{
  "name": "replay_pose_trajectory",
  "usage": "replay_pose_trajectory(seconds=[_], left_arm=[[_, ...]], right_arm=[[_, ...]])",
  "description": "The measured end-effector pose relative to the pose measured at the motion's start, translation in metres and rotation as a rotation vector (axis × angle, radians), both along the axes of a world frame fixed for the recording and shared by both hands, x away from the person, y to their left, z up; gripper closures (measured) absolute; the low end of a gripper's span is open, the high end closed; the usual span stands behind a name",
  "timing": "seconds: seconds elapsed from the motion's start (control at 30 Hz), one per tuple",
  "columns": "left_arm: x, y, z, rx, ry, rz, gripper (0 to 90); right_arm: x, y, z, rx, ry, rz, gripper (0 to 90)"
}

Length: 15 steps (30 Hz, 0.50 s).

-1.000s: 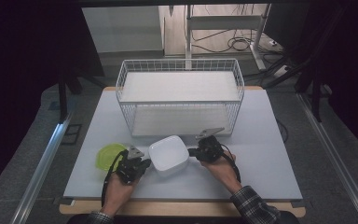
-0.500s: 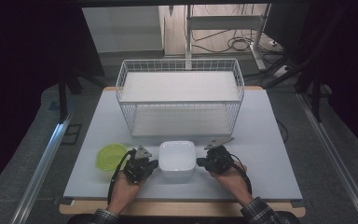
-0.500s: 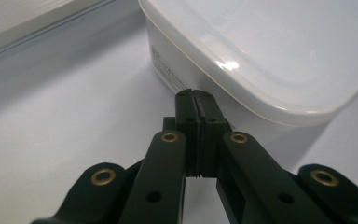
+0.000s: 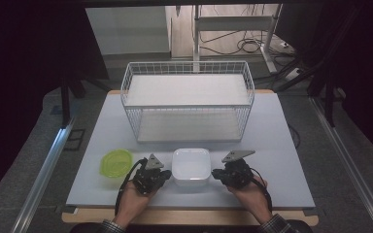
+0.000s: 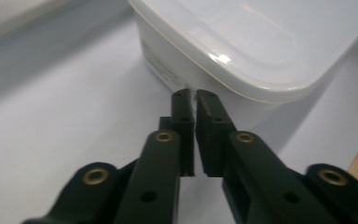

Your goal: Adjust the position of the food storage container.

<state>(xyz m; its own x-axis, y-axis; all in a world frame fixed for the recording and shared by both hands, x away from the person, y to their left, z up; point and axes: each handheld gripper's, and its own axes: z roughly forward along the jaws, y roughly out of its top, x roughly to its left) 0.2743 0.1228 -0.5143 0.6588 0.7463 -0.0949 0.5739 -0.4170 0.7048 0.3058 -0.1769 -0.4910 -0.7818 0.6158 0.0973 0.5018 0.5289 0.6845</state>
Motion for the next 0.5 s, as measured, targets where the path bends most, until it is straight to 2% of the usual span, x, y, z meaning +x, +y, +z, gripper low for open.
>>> replay_pose_trajectory(seconds=[0.03,0.1,0.13,0.17,0.2,0.23,0.27,0.37,0.4,0.43,0.47,0.5], left_arm=[[-0.001,0.003,0.002,0.007,-0.015,0.001,84.9],[-0.002,0.009,0.006,-0.013,-0.023,0.011,79.4],[-0.004,0.014,0.009,-0.031,-0.028,0.017,71.1],[-0.004,0.014,0.009,-0.031,-0.028,0.017,65.0],[-0.005,0.016,0.010,-0.037,-0.037,0.012,65.0],[-0.007,0.018,0.011,-0.037,-0.051,0.006,55.1],[-0.011,0.021,0.012,-0.030,-0.081,0.008,50.3],[-0.016,0.027,0.013,-0.045,-0.115,0.003,35.9],[-0.016,0.027,0.013,-0.045,-0.115,0.003,30.9],[-0.018,0.029,0.013,-0.055,-0.122,-0.003,30.9],[-0.020,0.033,0.013,-0.089,-0.119,-0.016,23.8],[-0.020,0.033,0.013,-0.089,-0.119,-0.016,20.3]], right_arm=[[0.000,0.000,0.000,0.000,0.000,0.000,82.6],[-0.002,-0.004,0.003,0.007,-0.018,-0.006,80.3],[-0.005,-0.009,0.005,0.029,-0.029,-0.005,76.2],[-0.005,-0.009,0.005,0.029,-0.029,-0.005,76.2],[-0.006,-0.011,0.007,0.036,-0.038,-0.002,73.0],[-0.011,-0.014,0.008,0.039,-0.062,0.005,65.5],[-0.013,-0.016,0.009,0.036,-0.076,0.004,61.6],[-0.019,-0.021,0.010,0.050,-0.092,0.001,52.0],[-0.019,-0.021,0.010,0.050,-0.092,0.001,52.0],[-0.020,-0.022,0.010,0.057,-0.097,-0.002,47.7],[-0.022,-0.025,0.009,0.067,-0.108,-0.003,38.9],[-0.022,-0.026,0.008,0.070,-0.110,-0.003,35.0]])
